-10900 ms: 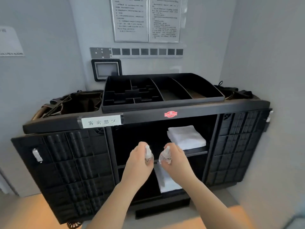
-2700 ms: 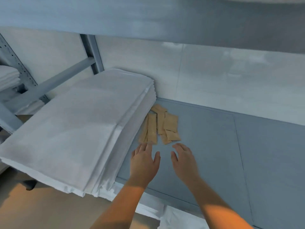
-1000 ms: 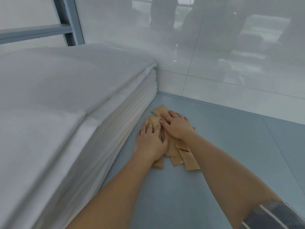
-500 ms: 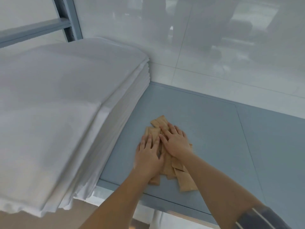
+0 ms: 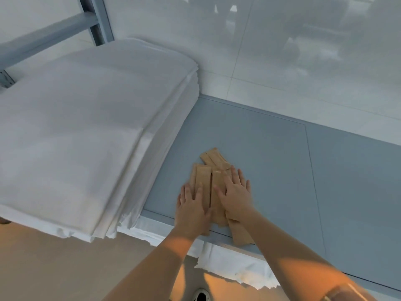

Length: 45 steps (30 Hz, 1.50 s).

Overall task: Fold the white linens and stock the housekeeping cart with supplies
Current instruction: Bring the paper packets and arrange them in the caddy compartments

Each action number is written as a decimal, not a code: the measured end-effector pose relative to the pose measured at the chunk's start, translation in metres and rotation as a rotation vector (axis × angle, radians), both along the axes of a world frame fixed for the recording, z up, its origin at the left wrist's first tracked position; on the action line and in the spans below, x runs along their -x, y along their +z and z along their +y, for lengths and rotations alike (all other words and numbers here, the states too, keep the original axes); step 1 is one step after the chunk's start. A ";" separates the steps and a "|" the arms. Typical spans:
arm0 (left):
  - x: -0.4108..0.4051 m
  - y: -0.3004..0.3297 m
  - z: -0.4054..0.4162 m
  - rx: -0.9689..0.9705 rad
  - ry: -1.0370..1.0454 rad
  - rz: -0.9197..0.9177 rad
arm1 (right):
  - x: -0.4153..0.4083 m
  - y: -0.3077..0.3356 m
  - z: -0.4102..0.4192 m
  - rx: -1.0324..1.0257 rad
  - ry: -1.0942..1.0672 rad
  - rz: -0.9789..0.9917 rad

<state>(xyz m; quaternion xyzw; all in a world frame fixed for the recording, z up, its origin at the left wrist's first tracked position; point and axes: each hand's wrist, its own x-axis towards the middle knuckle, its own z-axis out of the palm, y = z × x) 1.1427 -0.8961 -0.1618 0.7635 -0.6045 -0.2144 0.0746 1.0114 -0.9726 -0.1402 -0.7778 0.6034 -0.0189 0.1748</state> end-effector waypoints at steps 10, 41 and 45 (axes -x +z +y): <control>0.010 0.015 0.011 0.010 0.077 -0.042 | -0.028 -0.006 0.057 -0.107 -0.187 0.059; -0.040 0.025 0.005 -0.004 0.205 0.069 | -0.078 0.001 0.030 -0.014 -0.181 0.026; -0.040 0.025 0.006 -0.003 0.202 0.082 | -0.084 0.004 0.027 0.005 -0.190 0.039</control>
